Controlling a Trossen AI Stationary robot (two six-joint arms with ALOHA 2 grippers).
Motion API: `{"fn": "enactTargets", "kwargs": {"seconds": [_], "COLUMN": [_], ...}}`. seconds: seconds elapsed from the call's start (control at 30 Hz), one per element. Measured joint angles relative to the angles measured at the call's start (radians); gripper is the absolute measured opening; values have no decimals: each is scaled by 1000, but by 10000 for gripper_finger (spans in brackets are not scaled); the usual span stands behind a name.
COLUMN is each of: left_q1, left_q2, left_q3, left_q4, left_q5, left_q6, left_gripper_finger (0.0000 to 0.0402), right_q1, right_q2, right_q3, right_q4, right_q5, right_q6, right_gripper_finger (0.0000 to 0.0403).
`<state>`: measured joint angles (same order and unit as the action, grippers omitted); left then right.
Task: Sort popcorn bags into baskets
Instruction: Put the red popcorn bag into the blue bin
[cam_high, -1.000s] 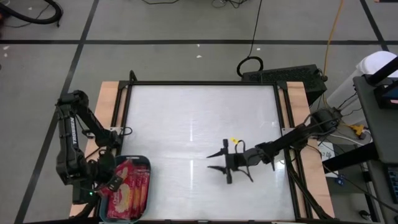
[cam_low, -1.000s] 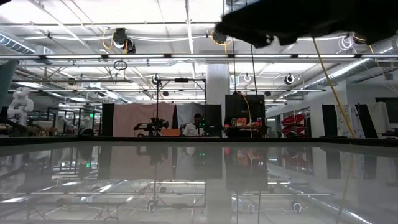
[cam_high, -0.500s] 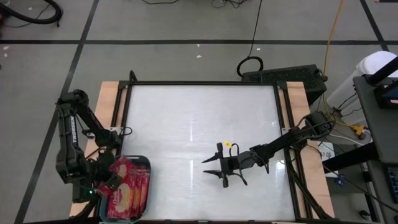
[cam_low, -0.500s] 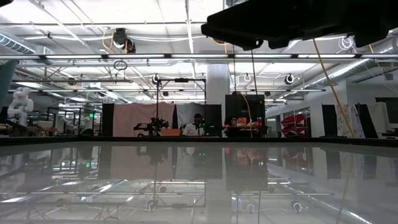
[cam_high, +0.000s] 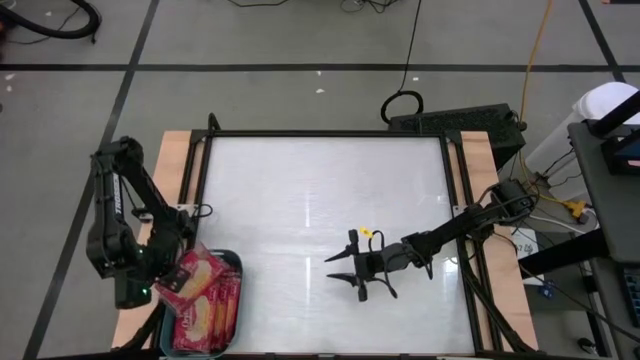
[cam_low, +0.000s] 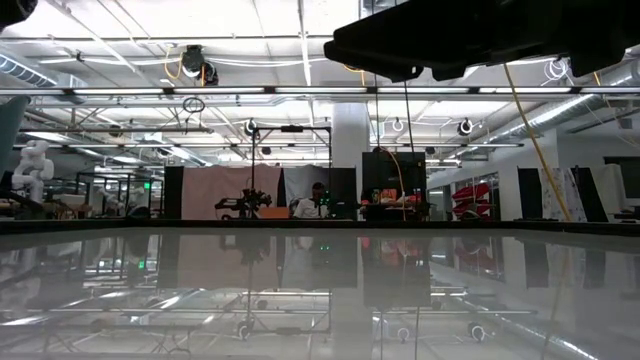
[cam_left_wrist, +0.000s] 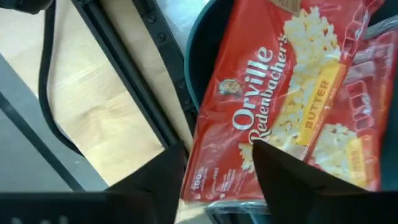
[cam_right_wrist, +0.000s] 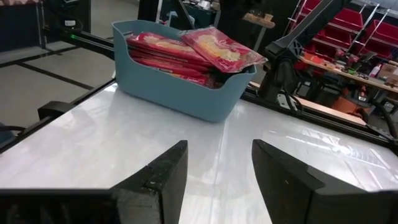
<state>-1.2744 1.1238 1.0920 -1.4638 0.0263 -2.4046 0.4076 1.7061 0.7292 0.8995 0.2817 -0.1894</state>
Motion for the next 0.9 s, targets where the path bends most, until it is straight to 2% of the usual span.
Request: {"fn": "enactTargets", "kwargs": {"seconds": [0.1, 0.23, 0.3, 0.43, 0.57, 0.63, 0.73, 0.9], "left_q1": [0, 0, 4, 35, 50, 54, 52, 52], "left_q2": [-10, 1, 39, 154, 250, 279, 291, 276], "left_q3": [0, 11, 11, 11, 11, 11, 11, 15], "left_q4": [8, 18, 20, 87, 124, 171, 266, 299], "left_q5": [-30, -183, -218, -173, -17, 2, 5, 8], "left_q6": [9, 72, 108, 284, 321, 327, 305, 127], "left_gripper_finger": [158, 105, 80, 39, 8, 5, 9, 13], "right_q1": [0, 0, 0, 0, 0, 0, 0, 0], "right_q2": [0, 0, 0, 0, 0, 0, 0, 0], "right_q3": [0, 0, 0, 0, 0, 0, 0, -1], "right_q4": [0, -2, -6, -21, -18, -12, -10, 2], "right_q5": [0, 0, 0, -1, -1, -2, -23, -29], "right_q6": [-4, -8, -10, -7, -11, -13, -13, -13], "right_gripper_finger": [171, 171, 171, 171, 171, 171, 171, 171]}}
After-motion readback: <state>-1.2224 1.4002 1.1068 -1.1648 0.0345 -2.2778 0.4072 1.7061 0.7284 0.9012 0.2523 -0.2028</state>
